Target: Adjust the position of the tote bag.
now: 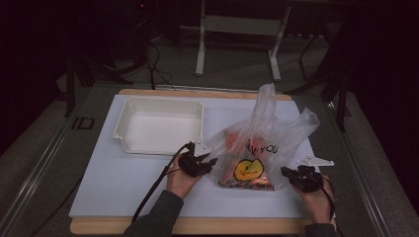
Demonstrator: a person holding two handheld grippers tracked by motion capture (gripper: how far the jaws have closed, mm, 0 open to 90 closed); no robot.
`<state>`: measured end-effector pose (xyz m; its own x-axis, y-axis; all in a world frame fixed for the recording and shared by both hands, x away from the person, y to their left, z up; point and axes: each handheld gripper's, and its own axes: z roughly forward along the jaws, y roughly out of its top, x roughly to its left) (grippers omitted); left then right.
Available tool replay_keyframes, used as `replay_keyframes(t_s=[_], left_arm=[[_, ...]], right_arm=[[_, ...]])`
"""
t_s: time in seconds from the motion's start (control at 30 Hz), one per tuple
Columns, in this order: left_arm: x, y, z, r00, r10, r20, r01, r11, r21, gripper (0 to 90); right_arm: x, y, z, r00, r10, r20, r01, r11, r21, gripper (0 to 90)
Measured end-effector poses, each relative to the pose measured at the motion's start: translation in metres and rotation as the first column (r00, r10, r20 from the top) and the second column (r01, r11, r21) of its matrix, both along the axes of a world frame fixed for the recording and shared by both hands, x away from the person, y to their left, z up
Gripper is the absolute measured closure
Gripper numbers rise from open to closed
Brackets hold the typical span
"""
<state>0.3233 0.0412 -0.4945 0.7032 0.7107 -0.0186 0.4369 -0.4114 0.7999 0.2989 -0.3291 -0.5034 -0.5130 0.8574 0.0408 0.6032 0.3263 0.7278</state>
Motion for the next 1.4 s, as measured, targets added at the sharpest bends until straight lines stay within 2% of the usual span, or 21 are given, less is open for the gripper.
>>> replay_keyframes(t_s=[0.27, 0.43, 0.5, 0.6, 0.77, 0.9, 1.07, 1.1, 1.17, 1.27, 1.33, 1.4], left_arm=[[-0.003, 0.005, 0.015, 0.9997, 0.005, 0.023, -0.003, 0.9984, -0.057, 53.2], [-0.004, 0.002, 0.026, 0.9993, -0.010, 0.036, 0.012, 0.9983, -0.057, 52.3], [-0.005, 0.000, 0.030, 0.9987, -0.027, 0.044, 0.030, 0.9971, -0.070, 51.4], [-0.005, -0.004, 0.035, 0.9964, -0.076, 0.036, 0.080, 0.9911, -0.107, 49.1], [-0.006, -0.015, 0.043, 0.9912, -0.122, 0.050, 0.128, 0.9833, -0.130, 45.4], [-0.003, -0.030, 0.044, 0.9829, -0.183, 0.025, 0.184, 0.9726, -0.142, 42.5], [0.000, -0.049, 0.039, 0.9807, -0.194, 0.022, 0.195, 0.9718, -0.132, 38.9], [0.001, -0.052, 0.038, 0.9794, -0.201, 0.020, 0.202, 0.9717, -0.123, 40.3], [0.004, -0.056, 0.034, 0.9813, -0.193, 0.002, 0.192, 0.9782, -0.078, 57.9], [0.007, -0.053, 0.029, 0.9817, -0.188, -0.029, 0.186, 0.9795, -0.078, 77.2], [0.005, -0.049, 0.028, 0.9812, -0.190, -0.032, 0.188, 0.9801, -0.064, 85.0], [0.004, -0.043, 0.028, 0.9814, -0.188, -0.042, 0.185, 0.9813, -0.051, 88.5]], right_arm=[[0.000, 0.003, -0.002, 1.0000, 0.010, -0.002, -0.010, 0.9999, -0.004, 87.7], [0.000, 0.005, -0.002, 0.9999, 0.016, 0.000, -0.016, 0.9999, -0.006, 87.8], [0.000, 0.005, -0.001, 0.9999, 0.017, 0.001, -0.017, 0.9998, -0.007, 87.8], [0.000, 0.006, -0.001, 0.9998, 0.020, 0.001, -0.020, 0.9998, -0.007, 87.7], [0.000, 0.007, -0.001, 0.9998, 0.022, 0.004, -0.022, 0.9998, -0.004, 87.8], [0.000, 0.008, 0.000, 0.9996, 0.026, 0.007, -0.026, 0.9997, -0.006, 87.8], [0.000, 0.009, 0.000, 0.9996, 0.028, 0.009, -0.028, 0.9996, -0.005, 87.7], [0.000, 0.009, 0.000, 0.9995, 0.030, 0.010, -0.030, 0.9995, -0.005, 87.7], [0.000, 0.009, 0.000, 0.9996, 0.028, 0.010, -0.028, 0.9996, -0.002, 87.6], [-0.001, 0.007, 0.000, 0.9996, 0.025, 0.014, -0.025, 0.9997, 0.002, 87.1], [-0.002, 0.006, 0.000, 0.9996, 0.024, 0.016, -0.024, 0.9997, 0.001, 87.2], [-0.003, 0.004, 0.000, 0.9996, 0.022, 0.016, -0.022, 0.9998, 0.000, 87.8]])
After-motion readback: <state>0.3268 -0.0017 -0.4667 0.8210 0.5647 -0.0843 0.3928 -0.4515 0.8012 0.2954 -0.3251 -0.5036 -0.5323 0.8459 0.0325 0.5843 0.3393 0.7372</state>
